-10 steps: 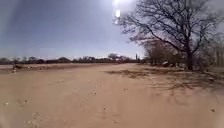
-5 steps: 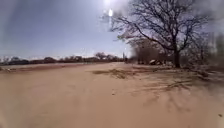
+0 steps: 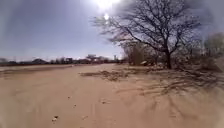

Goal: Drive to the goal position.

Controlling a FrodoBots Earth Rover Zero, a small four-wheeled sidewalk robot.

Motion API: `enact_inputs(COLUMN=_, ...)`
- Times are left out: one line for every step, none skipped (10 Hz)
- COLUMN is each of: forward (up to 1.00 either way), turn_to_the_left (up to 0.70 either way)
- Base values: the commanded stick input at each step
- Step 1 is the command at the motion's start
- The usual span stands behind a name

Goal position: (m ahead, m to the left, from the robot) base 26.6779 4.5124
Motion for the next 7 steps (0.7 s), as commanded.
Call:
enact_inputs(forward=1.0, turn_to_the_left=0.0)
enact_inputs(forward=1.0, turn_to_the_left=0.0)
enact_inputs(forward=1.0, turn_to_the_left=0.0)
enact_inputs(forward=1.0, turn_to_the_left=0.0)
enact_inputs(forward=1.0, turn_to_the_left=0.0)
enact_inputs(forward=1.0, turn_to_the_left=0.0)
enact_inputs(forward=1.0, turn_to_the_left=0.0)
